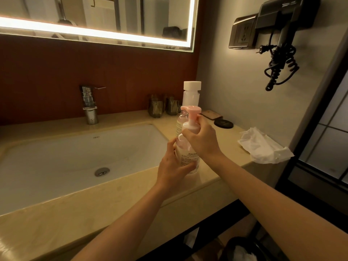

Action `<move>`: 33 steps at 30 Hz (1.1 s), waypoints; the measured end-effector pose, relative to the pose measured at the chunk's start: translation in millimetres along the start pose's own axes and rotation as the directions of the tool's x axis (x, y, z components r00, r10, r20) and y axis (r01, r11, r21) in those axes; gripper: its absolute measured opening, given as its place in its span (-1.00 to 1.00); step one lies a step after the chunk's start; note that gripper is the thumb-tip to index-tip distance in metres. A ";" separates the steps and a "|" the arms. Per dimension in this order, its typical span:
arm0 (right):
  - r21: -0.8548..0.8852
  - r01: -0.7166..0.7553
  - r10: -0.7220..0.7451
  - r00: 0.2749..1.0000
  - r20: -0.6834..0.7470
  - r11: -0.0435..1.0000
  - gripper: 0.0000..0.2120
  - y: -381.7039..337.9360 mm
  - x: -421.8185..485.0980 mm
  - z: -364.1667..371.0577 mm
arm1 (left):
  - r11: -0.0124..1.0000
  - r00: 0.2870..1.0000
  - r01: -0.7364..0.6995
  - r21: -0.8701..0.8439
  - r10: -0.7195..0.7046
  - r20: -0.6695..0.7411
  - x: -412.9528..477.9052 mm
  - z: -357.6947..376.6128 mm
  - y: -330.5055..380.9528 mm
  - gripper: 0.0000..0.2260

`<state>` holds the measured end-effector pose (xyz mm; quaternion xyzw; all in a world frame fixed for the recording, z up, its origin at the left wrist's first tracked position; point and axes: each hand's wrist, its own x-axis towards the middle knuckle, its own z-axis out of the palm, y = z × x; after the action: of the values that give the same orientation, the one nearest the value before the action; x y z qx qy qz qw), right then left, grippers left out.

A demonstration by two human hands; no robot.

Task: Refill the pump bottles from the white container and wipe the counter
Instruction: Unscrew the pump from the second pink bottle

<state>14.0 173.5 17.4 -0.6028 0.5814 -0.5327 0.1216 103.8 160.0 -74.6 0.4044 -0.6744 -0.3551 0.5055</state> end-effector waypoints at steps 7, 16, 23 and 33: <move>-0.196 -0.025 0.009 0.997 -0.083 0.980 -0.35 4.5 4.2 2.5 | 1.000 1.000 -0.001 0.014 0.001 0.000 0.5 0.8 0.1 -0.29; -0.015 -0.019 0.019 1.000 0.000 1.000 -0.58 4.9 0.7 1.5 | 1.000 1.000 0.002 0.006 -0.002 -0.002 0.4 1.2 1.1 -0.29; -0.170 -0.023 0.012 0.998 -0.065 0.985 -0.34 6.9 3.3 2.7 | 1.000 1.000 0.004 0.022 -0.004 -0.004 1.4 2.1 -1.4 -0.29; -0.003 -0.042 0.042 0.996 0.074 0.999 -0.61 0.4 3.0 4.2 | 1.000 1.000 -0.003 0.002 0.003 -0.007 1.0 1.0 -1.7 -0.29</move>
<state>16.3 168.9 16.8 -0.6100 0.5895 -0.5068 0.1537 103.0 158.4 -75.9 0.4051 -0.6736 -0.3522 0.5081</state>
